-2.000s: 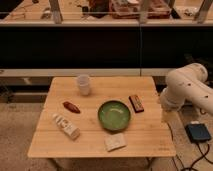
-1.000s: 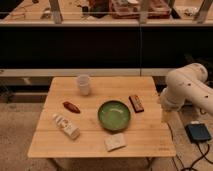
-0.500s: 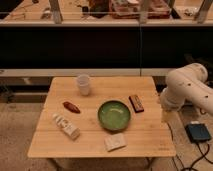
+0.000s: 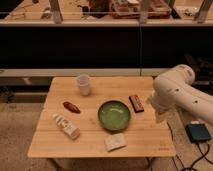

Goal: Drag the ceramic bowl in a circle

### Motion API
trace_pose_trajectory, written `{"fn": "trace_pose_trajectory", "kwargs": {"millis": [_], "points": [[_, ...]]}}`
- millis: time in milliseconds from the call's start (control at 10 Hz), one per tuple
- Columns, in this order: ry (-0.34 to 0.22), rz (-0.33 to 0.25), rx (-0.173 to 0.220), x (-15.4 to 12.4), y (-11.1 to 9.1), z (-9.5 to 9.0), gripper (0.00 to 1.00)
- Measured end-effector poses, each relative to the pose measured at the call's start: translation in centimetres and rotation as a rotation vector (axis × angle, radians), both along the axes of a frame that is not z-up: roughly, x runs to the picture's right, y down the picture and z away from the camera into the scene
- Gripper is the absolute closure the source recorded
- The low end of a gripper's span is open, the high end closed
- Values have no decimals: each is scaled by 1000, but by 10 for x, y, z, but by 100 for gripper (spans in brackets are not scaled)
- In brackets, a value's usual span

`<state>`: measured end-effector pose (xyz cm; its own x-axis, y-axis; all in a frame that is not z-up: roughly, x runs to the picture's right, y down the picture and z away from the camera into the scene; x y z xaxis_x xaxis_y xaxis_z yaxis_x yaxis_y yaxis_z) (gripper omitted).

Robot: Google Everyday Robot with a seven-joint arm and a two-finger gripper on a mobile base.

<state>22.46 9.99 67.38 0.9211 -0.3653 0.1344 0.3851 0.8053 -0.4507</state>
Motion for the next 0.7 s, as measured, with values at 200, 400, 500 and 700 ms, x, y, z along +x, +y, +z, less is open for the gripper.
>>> {"fn": "trace_pose_trajectory", "kwargs": {"millis": [200, 400, 500, 700], "points": [[-35, -72, 21, -10, 0, 3, 35], [-108, -211, 38, -11, 4, 16, 35], [-139, -282, 42, -14, 4, 20, 35], [-197, -401, 58, -36, 4, 32, 35]]}}
